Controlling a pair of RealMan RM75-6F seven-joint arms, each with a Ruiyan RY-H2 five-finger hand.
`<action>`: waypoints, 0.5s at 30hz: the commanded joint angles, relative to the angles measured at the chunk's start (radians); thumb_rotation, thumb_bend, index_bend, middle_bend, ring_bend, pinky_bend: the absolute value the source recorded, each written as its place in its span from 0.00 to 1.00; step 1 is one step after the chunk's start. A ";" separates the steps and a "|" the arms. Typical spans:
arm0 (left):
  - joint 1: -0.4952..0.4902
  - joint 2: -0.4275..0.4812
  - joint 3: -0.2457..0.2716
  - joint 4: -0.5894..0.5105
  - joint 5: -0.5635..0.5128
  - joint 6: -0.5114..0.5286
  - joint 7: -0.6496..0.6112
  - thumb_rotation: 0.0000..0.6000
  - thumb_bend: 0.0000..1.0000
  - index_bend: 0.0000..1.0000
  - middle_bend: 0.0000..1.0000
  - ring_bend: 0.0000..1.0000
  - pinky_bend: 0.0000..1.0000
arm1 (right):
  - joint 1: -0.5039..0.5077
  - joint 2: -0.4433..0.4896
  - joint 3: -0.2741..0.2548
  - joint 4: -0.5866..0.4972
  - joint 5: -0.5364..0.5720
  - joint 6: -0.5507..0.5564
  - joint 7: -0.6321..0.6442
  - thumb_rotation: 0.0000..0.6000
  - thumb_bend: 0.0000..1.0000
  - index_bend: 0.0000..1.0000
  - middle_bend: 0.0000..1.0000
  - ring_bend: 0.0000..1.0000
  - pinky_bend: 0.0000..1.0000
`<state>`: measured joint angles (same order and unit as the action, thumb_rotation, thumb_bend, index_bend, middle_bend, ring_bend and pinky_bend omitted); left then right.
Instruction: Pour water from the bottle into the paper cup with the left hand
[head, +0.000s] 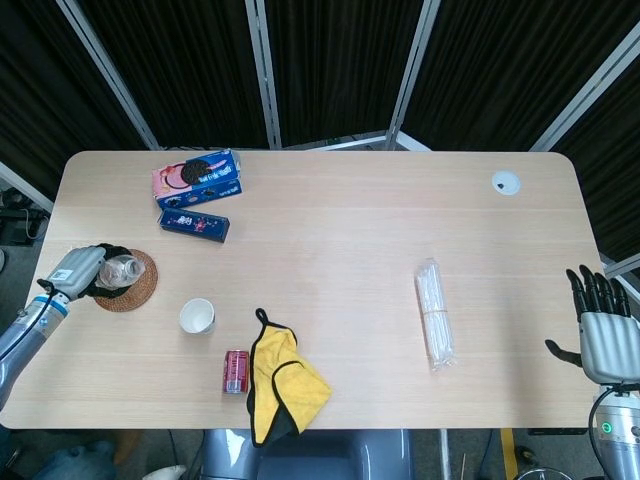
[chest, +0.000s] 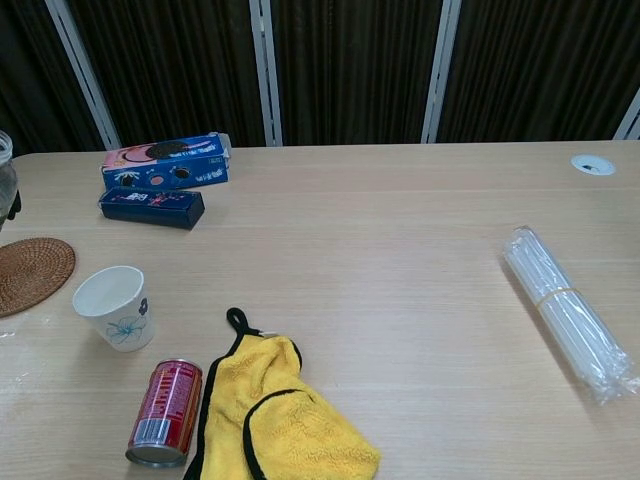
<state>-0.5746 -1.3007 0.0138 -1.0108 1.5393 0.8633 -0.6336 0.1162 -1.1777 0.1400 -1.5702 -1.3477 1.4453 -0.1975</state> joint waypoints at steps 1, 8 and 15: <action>0.006 -0.026 0.018 0.027 0.013 0.014 0.083 1.00 0.50 0.61 0.47 0.27 0.34 | -0.001 0.001 0.000 -0.001 0.002 0.001 -0.001 1.00 0.00 0.00 0.00 0.00 0.00; -0.012 -0.070 0.007 0.049 0.009 0.026 0.304 1.00 0.50 0.62 0.47 0.27 0.34 | -0.002 0.002 0.004 0.001 0.010 0.004 -0.003 1.00 0.00 0.00 0.00 0.00 0.00; -0.039 -0.109 0.001 0.044 -0.002 0.001 0.416 1.00 0.50 0.62 0.48 0.27 0.34 | -0.001 0.000 0.009 0.008 0.024 0.000 -0.005 1.00 0.00 0.00 0.00 0.00 0.00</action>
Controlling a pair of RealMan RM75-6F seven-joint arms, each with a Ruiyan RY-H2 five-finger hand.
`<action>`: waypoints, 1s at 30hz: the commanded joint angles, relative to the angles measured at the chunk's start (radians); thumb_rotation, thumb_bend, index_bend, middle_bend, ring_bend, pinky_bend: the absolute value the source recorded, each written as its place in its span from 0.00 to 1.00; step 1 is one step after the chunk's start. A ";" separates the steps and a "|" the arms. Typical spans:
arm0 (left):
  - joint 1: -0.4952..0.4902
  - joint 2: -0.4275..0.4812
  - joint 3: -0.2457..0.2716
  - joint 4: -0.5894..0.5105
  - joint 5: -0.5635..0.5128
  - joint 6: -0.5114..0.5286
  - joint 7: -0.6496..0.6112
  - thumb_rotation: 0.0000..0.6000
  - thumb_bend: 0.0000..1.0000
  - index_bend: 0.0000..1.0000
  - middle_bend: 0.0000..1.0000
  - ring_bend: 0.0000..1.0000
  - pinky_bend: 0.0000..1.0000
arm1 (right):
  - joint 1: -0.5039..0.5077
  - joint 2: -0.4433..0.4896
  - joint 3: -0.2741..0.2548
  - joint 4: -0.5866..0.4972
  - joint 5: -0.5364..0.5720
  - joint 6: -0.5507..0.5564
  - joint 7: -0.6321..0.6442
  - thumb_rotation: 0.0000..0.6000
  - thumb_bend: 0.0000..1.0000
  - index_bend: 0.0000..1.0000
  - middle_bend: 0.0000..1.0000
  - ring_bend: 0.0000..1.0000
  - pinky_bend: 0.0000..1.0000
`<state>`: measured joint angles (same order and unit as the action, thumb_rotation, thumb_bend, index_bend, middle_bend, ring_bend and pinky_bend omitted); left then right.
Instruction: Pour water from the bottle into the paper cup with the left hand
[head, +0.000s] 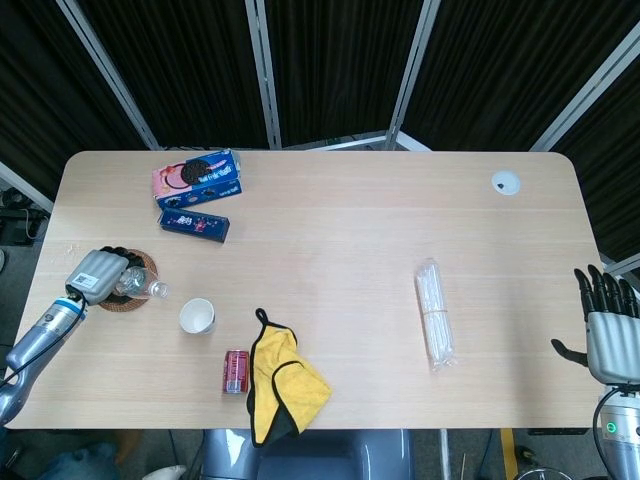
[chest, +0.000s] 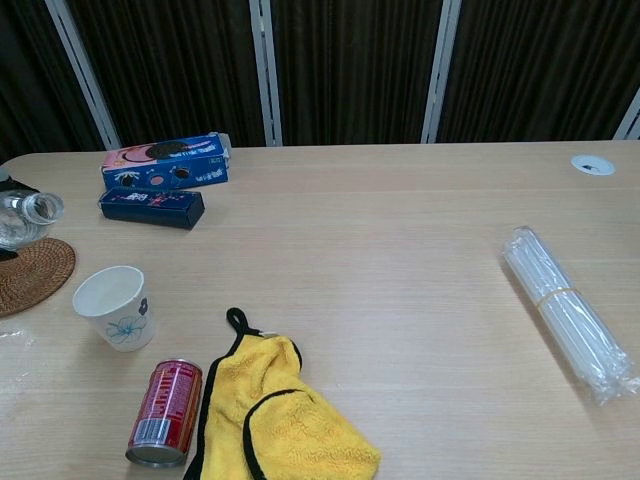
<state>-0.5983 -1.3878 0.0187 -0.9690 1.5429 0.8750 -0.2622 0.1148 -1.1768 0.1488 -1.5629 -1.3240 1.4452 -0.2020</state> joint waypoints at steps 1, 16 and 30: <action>-0.019 -0.027 -0.005 0.005 -0.006 -0.012 0.061 1.00 0.50 0.62 0.48 0.27 0.35 | 0.000 -0.001 0.001 0.001 0.001 0.001 -0.001 1.00 0.00 0.00 0.00 0.00 0.00; -0.039 -0.077 0.003 0.048 -0.008 -0.013 0.215 1.00 0.50 0.63 0.48 0.27 0.34 | 0.002 -0.004 0.007 0.008 0.017 0.001 -0.013 1.00 0.00 0.00 0.00 0.00 0.00; -0.031 -0.087 0.027 0.105 0.022 0.043 0.338 1.00 0.50 0.63 0.48 0.27 0.35 | 0.003 -0.006 0.007 0.008 0.022 -0.002 -0.019 1.00 0.00 0.00 0.00 0.00 0.00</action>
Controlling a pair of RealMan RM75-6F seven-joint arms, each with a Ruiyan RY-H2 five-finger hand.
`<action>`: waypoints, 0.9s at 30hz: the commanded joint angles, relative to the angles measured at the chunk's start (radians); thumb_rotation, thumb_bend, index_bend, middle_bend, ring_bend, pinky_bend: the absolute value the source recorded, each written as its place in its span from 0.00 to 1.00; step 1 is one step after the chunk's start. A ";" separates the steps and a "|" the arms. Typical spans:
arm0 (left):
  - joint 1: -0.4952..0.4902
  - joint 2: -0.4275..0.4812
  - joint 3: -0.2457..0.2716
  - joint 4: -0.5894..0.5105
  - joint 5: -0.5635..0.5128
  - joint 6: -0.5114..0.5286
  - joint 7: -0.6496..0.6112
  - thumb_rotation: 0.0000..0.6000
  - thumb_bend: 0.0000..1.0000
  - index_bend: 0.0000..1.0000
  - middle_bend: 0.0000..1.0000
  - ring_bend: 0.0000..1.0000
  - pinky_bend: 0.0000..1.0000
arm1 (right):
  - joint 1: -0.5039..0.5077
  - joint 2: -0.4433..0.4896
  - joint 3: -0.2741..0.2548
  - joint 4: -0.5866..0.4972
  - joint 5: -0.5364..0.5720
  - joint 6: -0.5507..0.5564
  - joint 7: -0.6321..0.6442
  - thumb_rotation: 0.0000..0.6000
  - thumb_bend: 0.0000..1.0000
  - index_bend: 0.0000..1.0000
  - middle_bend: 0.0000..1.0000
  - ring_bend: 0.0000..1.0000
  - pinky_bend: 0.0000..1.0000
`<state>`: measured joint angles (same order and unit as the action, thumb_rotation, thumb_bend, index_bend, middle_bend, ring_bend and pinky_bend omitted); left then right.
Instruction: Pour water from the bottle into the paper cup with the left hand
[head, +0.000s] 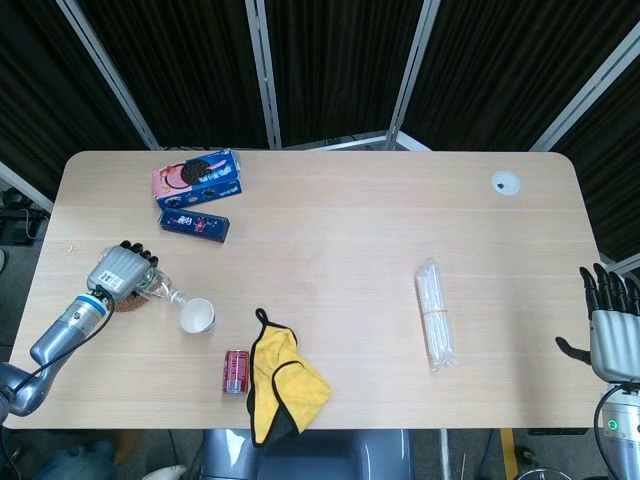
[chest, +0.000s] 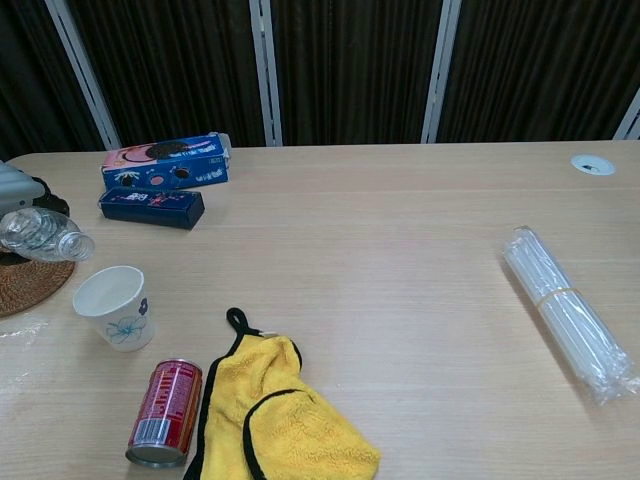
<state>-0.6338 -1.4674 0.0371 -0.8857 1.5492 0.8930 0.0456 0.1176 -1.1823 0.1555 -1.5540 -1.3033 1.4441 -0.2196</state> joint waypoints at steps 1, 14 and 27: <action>0.005 -0.010 0.011 0.029 0.021 0.033 0.040 1.00 0.50 0.63 0.48 0.27 0.35 | 0.001 -0.001 0.000 -0.001 0.002 -0.001 -0.002 1.00 0.00 0.00 0.00 0.00 0.00; 0.007 -0.027 0.019 0.048 0.034 0.063 0.062 1.00 0.50 0.63 0.48 0.27 0.35 | 0.001 -0.002 -0.001 -0.002 0.005 -0.003 -0.007 1.00 0.00 0.00 0.00 0.00 0.00; 0.004 -0.041 0.023 0.077 0.053 0.100 0.146 1.00 0.50 0.63 0.48 0.27 0.35 | 0.003 -0.002 -0.001 -0.001 0.010 -0.007 -0.010 1.00 0.00 0.00 0.00 0.00 0.00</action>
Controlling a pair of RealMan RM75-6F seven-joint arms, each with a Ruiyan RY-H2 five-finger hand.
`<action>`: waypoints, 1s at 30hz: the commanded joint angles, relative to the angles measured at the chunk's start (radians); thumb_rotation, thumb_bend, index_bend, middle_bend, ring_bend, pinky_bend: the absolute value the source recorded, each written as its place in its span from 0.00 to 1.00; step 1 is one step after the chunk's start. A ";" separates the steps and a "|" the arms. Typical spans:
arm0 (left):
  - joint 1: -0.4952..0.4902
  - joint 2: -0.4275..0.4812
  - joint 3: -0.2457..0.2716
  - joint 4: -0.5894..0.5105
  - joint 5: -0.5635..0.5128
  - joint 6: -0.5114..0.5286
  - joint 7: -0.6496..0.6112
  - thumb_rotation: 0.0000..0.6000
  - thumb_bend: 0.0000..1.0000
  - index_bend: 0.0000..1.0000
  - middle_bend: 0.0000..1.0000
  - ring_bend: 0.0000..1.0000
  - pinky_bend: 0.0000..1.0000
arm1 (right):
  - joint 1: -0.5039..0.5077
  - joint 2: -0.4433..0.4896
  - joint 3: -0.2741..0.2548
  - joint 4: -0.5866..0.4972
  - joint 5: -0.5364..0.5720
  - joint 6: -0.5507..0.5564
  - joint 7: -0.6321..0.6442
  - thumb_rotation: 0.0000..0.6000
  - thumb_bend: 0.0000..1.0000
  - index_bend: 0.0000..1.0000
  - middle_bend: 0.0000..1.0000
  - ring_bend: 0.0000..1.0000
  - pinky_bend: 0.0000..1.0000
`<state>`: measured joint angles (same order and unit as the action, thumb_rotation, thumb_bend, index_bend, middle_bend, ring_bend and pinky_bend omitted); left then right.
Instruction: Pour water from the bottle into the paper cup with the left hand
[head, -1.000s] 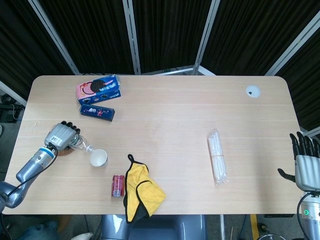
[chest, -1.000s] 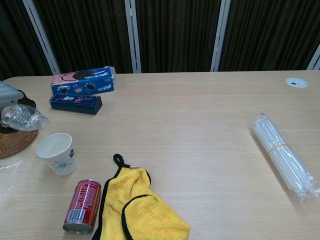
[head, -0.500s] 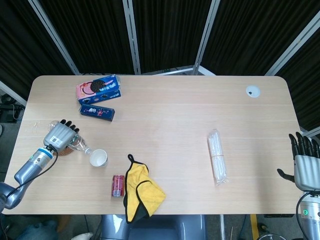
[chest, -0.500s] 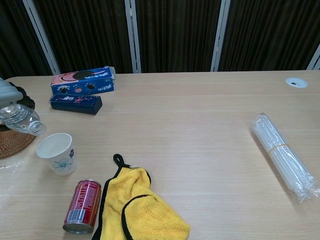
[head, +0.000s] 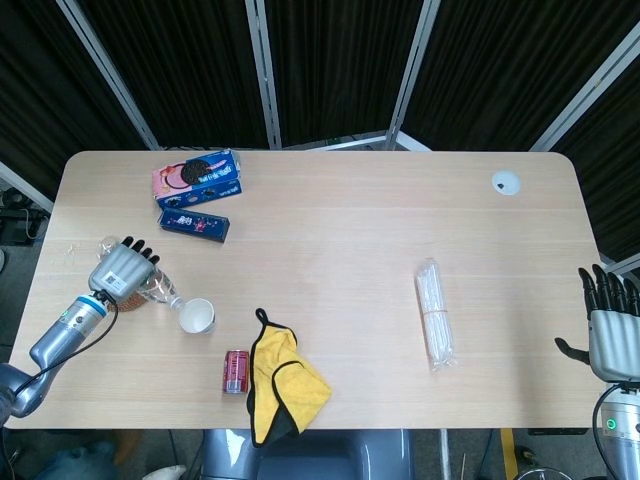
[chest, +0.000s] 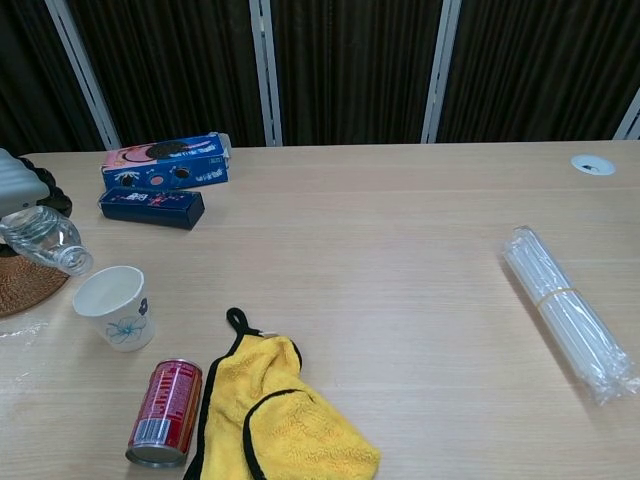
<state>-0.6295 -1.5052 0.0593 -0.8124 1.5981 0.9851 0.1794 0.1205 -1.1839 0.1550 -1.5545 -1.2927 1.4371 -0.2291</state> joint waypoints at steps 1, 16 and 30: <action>0.000 -0.004 0.001 0.004 0.005 0.010 0.017 1.00 0.50 0.63 0.48 0.27 0.35 | 0.000 0.000 0.000 0.000 -0.001 0.001 0.000 1.00 0.00 0.00 0.00 0.00 0.00; -0.002 -0.011 0.003 0.010 0.014 0.034 0.071 1.00 0.50 0.63 0.48 0.27 0.34 | 0.000 0.000 -0.001 -0.001 0.002 -0.001 -0.002 1.00 0.00 0.00 0.00 0.00 0.00; 0.000 -0.011 0.001 0.001 0.007 0.039 -0.010 1.00 0.50 0.63 0.48 0.27 0.34 | 0.001 -0.001 0.000 0.000 0.005 -0.001 -0.006 1.00 0.00 0.00 0.00 0.00 0.00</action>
<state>-0.6301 -1.5194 0.0619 -0.8020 1.6105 1.0277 0.2043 0.1216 -1.1847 0.1547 -1.5542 -1.2874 1.4358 -0.2347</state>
